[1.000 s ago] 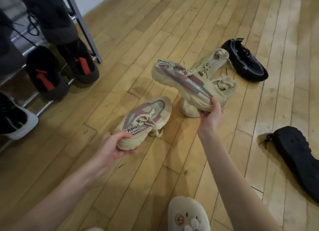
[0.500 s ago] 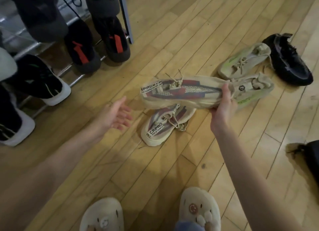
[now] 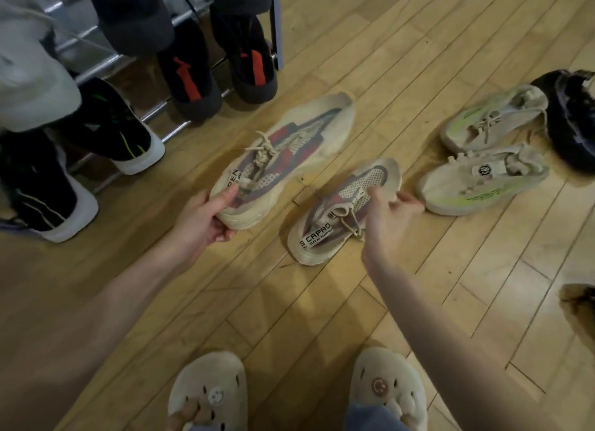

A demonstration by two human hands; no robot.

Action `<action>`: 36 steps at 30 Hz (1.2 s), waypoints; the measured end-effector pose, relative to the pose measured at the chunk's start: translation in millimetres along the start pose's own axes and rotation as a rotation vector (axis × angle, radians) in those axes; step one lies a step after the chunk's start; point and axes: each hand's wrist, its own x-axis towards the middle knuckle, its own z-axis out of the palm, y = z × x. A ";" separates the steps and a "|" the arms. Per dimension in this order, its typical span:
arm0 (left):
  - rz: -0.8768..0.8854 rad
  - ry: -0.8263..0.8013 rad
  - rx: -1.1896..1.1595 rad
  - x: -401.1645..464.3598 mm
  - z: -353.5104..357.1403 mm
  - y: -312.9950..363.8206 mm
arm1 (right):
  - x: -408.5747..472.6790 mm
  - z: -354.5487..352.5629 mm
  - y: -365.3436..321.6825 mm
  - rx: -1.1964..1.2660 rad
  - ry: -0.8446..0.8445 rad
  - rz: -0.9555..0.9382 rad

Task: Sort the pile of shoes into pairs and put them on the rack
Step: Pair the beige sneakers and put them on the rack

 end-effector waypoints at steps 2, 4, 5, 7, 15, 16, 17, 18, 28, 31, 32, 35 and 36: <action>-0.017 0.015 -0.051 -5.0 -9.3 -4.6 | -20.5 6.3 22.6 -0.113 0.084 0.029; -0.042 0.019 -0.078 -9.0 -16.5 -8.2 | -39.1 14.1 37.7 -0.194 0.055 0.093; -0.057 0.022 -0.083 -10.5 -18.9 -10.1 | -46.7 18.3 43.6 -0.238 0.034 0.122; -0.086 0.038 -0.081 -12.7 -22.9 -13.0 | -58.0 26.6 51.0 -0.328 0.028 0.171; -0.105 0.095 -0.064 -22.6 -31.2 -16.5 | -58.5 55.1 42.8 -0.417 0.014 0.195; -0.097 0.099 -0.065 -23.9 -32.5 -14.8 | -55.5 55.6 42.3 -0.412 0.007 0.211; -0.086 0.099 -0.067 -25.7 -33.8 -13.1 | -53.1 54.5 41.0 -0.392 0.001 0.225; -0.074 0.094 -0.067 -27.7 -35.4 -11.3 | -50.4 52.2 40.3 -0.362 -0.005 0.224; 0.168 0.029 -0.055 -64.0 -33.7 55.5 | -47.9 34.7 -46.0 0.032 -0.164 -0.041; 0.248 0.055 -0.053 -77.5 -34.6 90.5 | -62.4 41.5 -81.6 -0.040 -0.227 -0.246; 0.264 0.079 -0.067 -81.5 -36.3 102.1 | -65.9 43.2 -95.2 -0.045 -0.259 -0.313; 0.333 0.100 -0.104 -95.1 -42.8 132.8 | -75.1 46.5 -134.5 -0.040 -0.356 -0.487; 0.356 0.104 -0.106 -99.8 -46.0 140.9 | -77.7 46.9 -144.8 -0.054 -0.377 -0.540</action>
